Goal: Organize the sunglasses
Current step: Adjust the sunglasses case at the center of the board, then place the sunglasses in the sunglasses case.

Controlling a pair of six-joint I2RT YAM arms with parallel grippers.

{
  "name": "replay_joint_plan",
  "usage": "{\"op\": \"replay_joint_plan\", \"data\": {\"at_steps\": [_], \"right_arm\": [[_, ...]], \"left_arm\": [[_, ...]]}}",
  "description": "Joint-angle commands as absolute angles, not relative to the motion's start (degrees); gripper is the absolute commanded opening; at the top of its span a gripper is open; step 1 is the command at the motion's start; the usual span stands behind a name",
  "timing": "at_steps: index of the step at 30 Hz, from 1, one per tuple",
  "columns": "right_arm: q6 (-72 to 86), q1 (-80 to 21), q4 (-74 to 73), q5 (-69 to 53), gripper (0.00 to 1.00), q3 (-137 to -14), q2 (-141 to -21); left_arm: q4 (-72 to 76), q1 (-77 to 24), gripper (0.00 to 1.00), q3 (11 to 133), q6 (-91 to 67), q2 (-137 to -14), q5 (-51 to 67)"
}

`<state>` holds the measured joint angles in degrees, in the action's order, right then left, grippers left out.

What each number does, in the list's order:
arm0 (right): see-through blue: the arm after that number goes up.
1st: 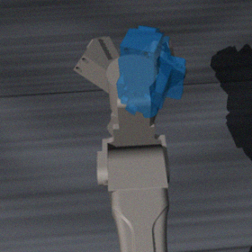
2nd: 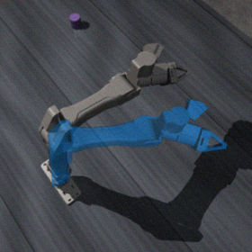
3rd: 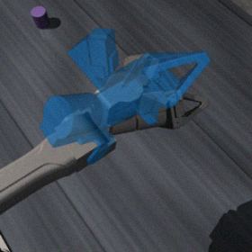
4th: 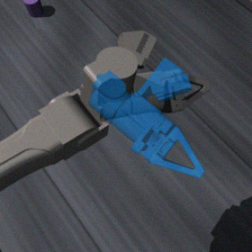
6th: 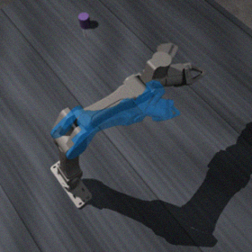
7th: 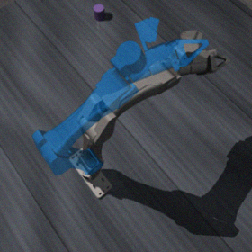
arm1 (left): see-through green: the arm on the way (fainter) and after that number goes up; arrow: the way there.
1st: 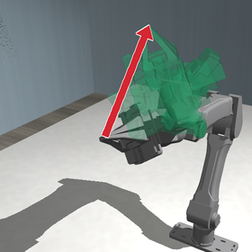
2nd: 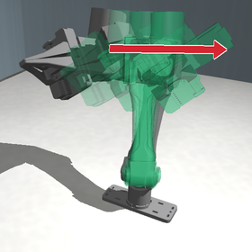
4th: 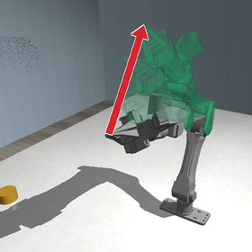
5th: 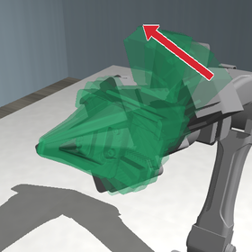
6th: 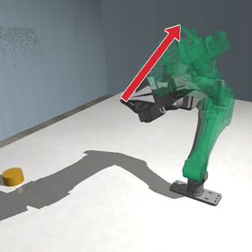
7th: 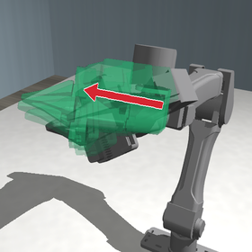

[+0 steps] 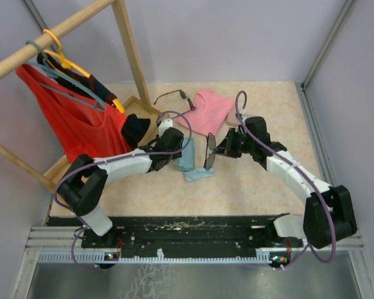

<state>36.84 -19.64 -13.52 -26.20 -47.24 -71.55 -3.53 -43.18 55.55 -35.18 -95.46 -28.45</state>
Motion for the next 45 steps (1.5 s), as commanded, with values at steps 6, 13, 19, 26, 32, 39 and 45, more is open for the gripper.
{"op": "replay_joint_plan", "data": {"at_steps": [6, 13, 19, 26, 32, 39, 45], "right_arm": [[40.4, -21.7, 3.0, -32.9, 0.00, -51.4, -84.1], [40.7, -23.3, 7.7, -34.2, 0.00, -55.0, -93.5], [40.4, -23.9, 8.6, -34.1, 0.00, -58.7, -100.3], [40.6, -24.4, 8.3, -34.1, 0.00, -61.3, -104.6], [41.1, -24.8, 8.4, -34.1, 0.00, -61.6, -105.9], [42.1, -25.3, 8.7, -34.3, 0.00, -61.9, -107.4], [42.5, -25.8, 8.9, -34.8, 0.00, -62.7, -108.5]], "left_arm": [[-0.9, -42.4, 0.48, 53.9, -35.2, -93.5, -26.5], [-0.5, -42.3, 0.48, 53.4, -35.0, -93.0, -25.8], [-0.4, -42.3, 0.47, 53.6, -34.6, -93.2, -25.5], [-0.5, -42.2, 0.46, 53.4, -34.4, -93.1, -25.8], [-0.4, -42.1, 0.46, 53.3, -34.3, -92.9, -25.5], [-0.3, -42.1, 0.46, 53.0, -34.3, -93.0, -25.3], [0.0, -42.1, 0.45, 52.8, -34.2, -93.2, -25.3]]}}
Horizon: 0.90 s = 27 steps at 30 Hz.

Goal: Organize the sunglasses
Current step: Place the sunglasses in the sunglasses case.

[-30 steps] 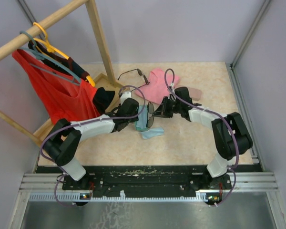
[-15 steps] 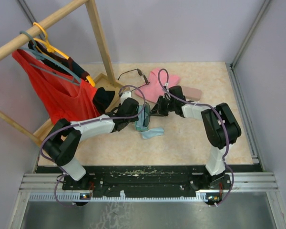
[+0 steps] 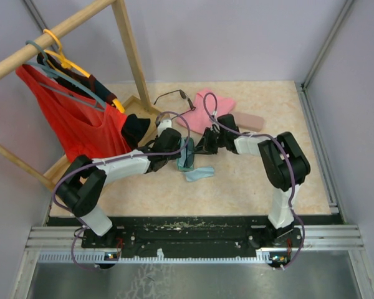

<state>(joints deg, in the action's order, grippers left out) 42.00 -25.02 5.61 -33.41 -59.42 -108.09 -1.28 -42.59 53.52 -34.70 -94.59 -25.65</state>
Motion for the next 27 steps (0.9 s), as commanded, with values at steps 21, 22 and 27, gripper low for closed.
{"op": "replay_joint_plan", "data": {"at_steps": [21, 22, 27], "right_arm": [[40.8, -27.1, 5.2, -31.8, 0.00, -65.4, -111.5], [40.3, -27.2, 4.3, -31.3, 0.00, -65.9, -111.5], [38.1, -27.8, 0.0, -28.3, 0.00, -67.9, -111.7]], "left_arm": [[0.4, -42.0, 0.45, 52.6, -34.0, -93.4, -24.7], [0.5, -42.0, 0.45, 52.6, -33.9, -93.4, -24.7], [0.7, -42.0, 0.45, 52.6, -33.8, -93.4, -24.4]]}}
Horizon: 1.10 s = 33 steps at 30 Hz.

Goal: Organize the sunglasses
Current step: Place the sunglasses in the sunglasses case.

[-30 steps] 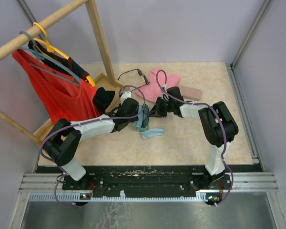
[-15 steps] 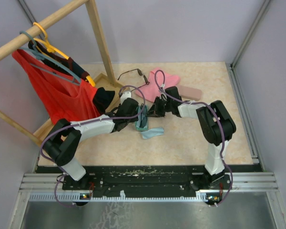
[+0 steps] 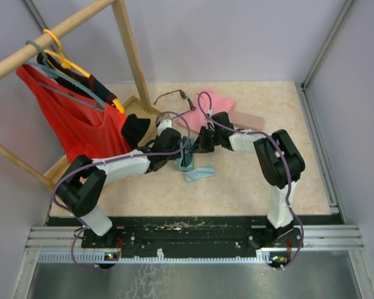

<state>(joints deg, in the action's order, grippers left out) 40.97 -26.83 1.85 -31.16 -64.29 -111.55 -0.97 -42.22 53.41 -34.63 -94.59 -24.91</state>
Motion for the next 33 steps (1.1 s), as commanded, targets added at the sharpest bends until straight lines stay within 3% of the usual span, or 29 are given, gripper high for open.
{"op": "replay_joint_plan", "data": {"at_steps": [1, 10, 20, 33], "right_arm": [[37.7, -27.9, -0.5, -27.8, 0.00, -68.1, -111.6], [35.8, -28.5, -3.8, -24.6, 0.00, -69.1, -111.5], [34.5, -29.0, -6.1, -24.0, 0.15, -71.2, -110.9], [32.0, -29.2, -10.1, -20.9, 0.23, -72.2, -108.7]], "left_arm": [[0.7, -42.0, 0.45, 52.7, -33.8, -93.5, -24.4], [0.9, -42.0, 0.45, 52.4, -33.7, -93.3, -24.1], [0.8, -41.9, 0.45, 52.1, -33.6, -92.8, -24.3], [0.7, -41.7, 0.45, 52.2, -33.3, -92.5, -24.1]]}}
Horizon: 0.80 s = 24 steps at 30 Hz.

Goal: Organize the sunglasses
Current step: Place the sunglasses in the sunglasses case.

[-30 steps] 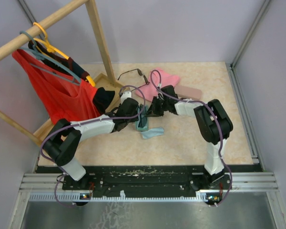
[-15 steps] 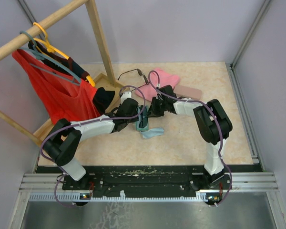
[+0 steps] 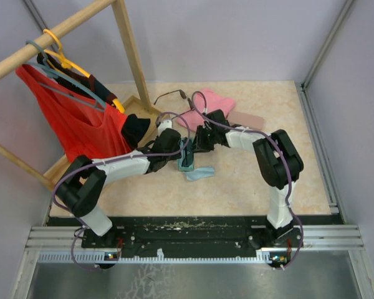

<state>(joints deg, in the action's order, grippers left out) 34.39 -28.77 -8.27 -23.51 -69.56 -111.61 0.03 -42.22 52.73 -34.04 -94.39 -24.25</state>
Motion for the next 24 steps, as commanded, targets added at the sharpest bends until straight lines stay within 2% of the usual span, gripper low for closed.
{"op": "replay_joint_plan", "data": {"at_steps": [1, 16, 24], "right_arm": [[31.8, -29.2, -10.4, -20.6, 0.24, -72.2, -108.6], [27.4, -29.4, -15.6, -12.5, 0.33, -73.2, -106.7], [27.1, -29.6, -14.3, -13.1, 0.34, -72.1, -105.9]], "left_arm": [[0.7, -41.7, 0.45, 52.2, -33.2, -92.5, -24.1], [0.6, -41.7, 0.45, 52.0, -33.1, -92.3, -24.1], [0.6, -41.7, 0.46, 51.9, -33.0, -92.0, -24.1]]}}
